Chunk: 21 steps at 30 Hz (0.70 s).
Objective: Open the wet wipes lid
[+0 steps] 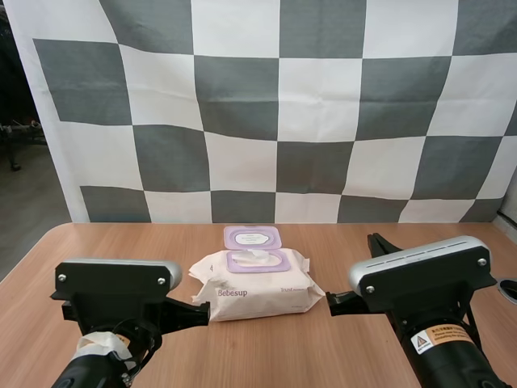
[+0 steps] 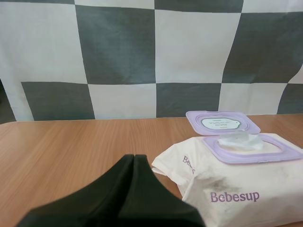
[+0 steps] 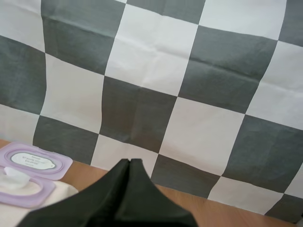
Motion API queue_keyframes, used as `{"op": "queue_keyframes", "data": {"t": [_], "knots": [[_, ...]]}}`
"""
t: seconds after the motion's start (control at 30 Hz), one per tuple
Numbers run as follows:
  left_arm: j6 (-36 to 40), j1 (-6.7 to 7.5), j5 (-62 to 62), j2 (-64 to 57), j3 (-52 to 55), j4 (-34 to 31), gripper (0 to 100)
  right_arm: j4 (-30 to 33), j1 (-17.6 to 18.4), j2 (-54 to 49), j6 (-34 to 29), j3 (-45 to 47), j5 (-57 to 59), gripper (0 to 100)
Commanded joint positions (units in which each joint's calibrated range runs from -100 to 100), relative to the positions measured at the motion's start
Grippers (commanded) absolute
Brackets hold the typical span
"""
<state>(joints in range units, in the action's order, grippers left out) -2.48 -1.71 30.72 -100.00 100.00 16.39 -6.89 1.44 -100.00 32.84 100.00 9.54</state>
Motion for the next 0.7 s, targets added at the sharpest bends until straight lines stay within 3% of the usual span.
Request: {"op": "queue_keyframes", "data": {"t": [0.0,0.27,0.4,0.5,0.67], "knots": [[1.1,0.0,0.3,0.0,0.0,0.0,0,-0.1,0.0,0.0,0.0,0.0,-0.1,0],[8.5,0.0,0.0,0.0,0.0,-6.5,0,-0.1,0.0,0.0,0.0,0.0,-0.1,0],[10.9,0.0,-0.4,0.0,0.0,-9.4,0,-1.4,0.0,0.0,-0.2,0.0,9.4,0],[10.9,0.0,-1.0,0.0,0.0,-11.3,0,-1.4,0.0,0.0,-0.3,0.0,23.9,0],[10.9,0.0,-1.2,0.0,0.0,-12.2,0,-2.9,0.0,0.0,-0.4,0.0,25.7,0]]}}
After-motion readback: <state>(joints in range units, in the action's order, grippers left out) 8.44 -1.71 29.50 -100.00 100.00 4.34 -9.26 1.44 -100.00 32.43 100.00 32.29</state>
